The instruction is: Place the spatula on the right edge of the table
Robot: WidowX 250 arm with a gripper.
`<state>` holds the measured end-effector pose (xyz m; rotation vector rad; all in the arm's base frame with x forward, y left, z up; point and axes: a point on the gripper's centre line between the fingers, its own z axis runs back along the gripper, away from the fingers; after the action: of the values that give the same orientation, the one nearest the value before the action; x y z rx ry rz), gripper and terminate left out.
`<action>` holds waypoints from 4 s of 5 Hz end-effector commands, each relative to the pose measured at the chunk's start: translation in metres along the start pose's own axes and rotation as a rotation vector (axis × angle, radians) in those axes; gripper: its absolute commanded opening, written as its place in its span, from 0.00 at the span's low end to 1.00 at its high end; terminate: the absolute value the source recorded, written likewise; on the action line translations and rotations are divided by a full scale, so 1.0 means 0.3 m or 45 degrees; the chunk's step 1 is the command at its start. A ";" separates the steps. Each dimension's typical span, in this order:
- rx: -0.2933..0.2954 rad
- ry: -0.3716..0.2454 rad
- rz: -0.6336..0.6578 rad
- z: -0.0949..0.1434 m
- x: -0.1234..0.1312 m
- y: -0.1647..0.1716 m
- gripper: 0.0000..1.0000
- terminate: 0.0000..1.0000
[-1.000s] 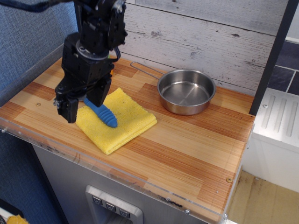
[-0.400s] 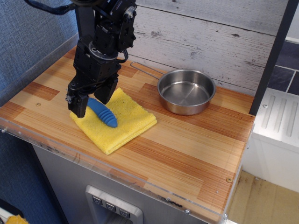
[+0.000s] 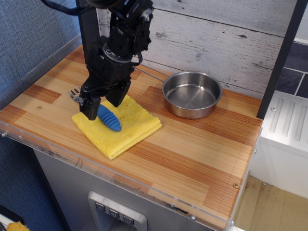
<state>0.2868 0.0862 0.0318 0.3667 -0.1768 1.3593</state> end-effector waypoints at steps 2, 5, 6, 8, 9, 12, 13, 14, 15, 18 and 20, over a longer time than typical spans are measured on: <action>-0.111 0.021 -0.007 -0.012 0.006 -0.016 1.00 0.00; -0.116 -0.031 -0.033 0.027 -0.030 -0.032 0.00 0.00; -0.126 -0.067 -0.038 0.059 -0.021 -0.028 0.00 0.00; -0.139 -0.238 -0.043 0.189 0.059 0.019 0.00 0.00; -0.174 -0.342 -0.121 0.270 0.069 0.027 0.00 0.00; -0.470 -0.560 -0.562 0.486 -0.138 0.024 0.00 0.00; -0.590 -0.579 -0.730 0.512 -0.227 0.042 0.00 0.00; -0.743 -0.517 -0.889 0.513 -0.298 0.072 0.00 0.00; -0.813 -0.482 -1.118 0.484 -0.375 0.113 0.00 0.00; -0.808 -0.458 -1.424 0.370 -0.506 0.072 0.00 0.00; -0.794 -0.423 -1.493 0.297 -0.548 -0.005 0.00 0.00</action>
<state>0.2683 -0.1018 0.0407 0.1239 -0.5043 0.0421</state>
